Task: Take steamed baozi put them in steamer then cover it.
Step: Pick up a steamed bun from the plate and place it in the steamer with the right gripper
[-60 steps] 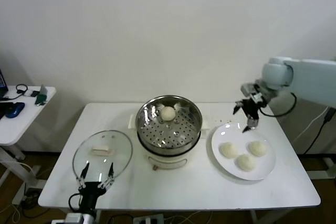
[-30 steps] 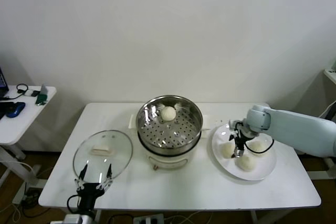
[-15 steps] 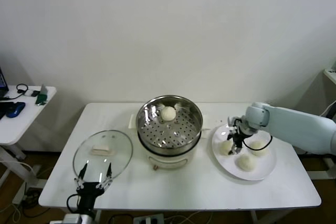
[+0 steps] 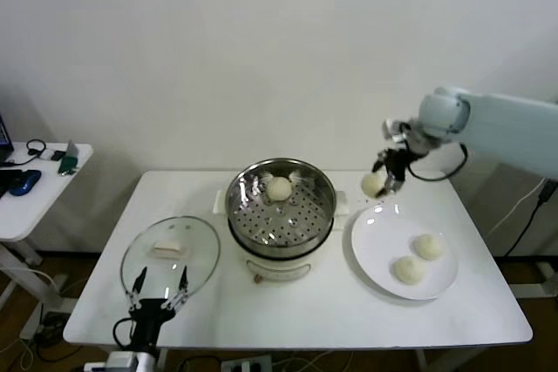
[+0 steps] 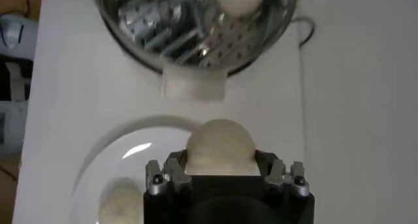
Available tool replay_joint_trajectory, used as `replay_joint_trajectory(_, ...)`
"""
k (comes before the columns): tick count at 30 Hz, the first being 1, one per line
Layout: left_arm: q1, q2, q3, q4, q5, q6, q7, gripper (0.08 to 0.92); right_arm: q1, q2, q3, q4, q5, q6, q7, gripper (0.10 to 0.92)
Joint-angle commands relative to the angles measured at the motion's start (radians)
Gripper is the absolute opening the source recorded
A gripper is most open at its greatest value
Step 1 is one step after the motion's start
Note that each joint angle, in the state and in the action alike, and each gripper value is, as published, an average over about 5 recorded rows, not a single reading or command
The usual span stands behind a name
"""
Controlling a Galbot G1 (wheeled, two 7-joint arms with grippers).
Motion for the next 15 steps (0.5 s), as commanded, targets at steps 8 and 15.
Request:
replay_joint_trajectory(8,-0.003,-0.004,-0.001,-0.029,0.002,0.011,0.002,0.823,-0.072,0.403,0.126,0.014,0.196,-0.118,0.130,0.696)
replay_joint_trajectory(15,-0.003,-0.004,-0.010,-0.025,0.002,0.011,0.002,0.823,-0.242,0.505,0.119,-0.151,0.101,-0.100,0.133,0.696)
